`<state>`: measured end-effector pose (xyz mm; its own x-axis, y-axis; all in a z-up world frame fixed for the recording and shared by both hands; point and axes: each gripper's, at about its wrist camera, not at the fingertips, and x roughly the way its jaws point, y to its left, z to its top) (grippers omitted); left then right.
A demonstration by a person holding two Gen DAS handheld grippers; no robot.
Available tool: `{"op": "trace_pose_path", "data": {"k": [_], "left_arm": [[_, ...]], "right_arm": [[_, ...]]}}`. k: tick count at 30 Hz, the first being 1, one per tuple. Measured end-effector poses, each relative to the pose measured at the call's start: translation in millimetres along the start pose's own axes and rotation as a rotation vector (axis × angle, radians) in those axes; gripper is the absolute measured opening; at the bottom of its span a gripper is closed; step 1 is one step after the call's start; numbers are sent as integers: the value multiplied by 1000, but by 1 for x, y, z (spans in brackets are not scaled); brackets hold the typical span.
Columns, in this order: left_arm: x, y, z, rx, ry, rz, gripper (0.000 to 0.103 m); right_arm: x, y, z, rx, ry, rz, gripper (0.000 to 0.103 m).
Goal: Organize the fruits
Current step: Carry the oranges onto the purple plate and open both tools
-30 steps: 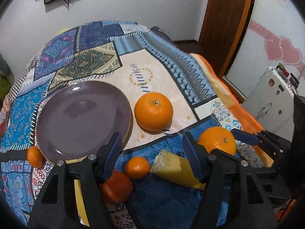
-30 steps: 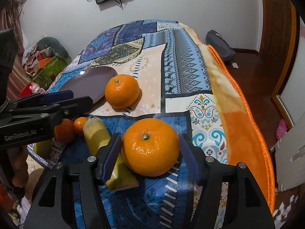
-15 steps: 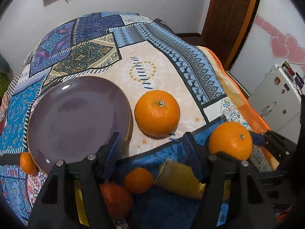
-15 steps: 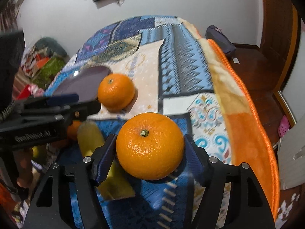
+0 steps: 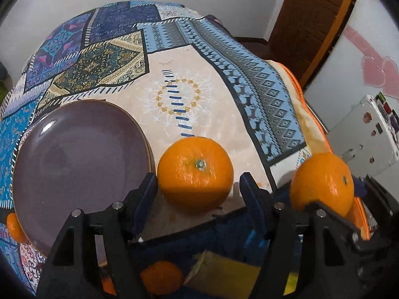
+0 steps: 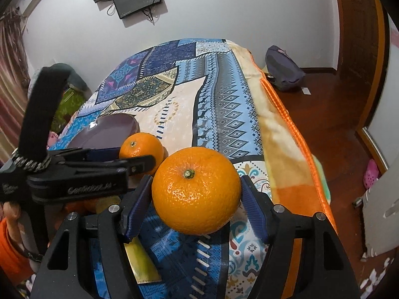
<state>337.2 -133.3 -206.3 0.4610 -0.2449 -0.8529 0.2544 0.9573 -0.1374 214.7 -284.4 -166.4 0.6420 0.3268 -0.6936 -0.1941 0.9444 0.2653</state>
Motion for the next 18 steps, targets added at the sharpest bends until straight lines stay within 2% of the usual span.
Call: {"op": "trace_pose_path", "data": {"k": [3,6,9,18], "left_arm": [[6,0,4,-10,4,2,67],[21,0,6,-15,42,14,67],[20,-4,3,4,12,35,66],[3,0,-2,-17,-1,-8,65]], "right_arm": [[3,-1,-1,1,4,-3,67],[6,-3,-2,3,11,-12,67],[7,-5,-2,6,13,-15,67],[2,-1,-1,-2,4,-21,67]]}}
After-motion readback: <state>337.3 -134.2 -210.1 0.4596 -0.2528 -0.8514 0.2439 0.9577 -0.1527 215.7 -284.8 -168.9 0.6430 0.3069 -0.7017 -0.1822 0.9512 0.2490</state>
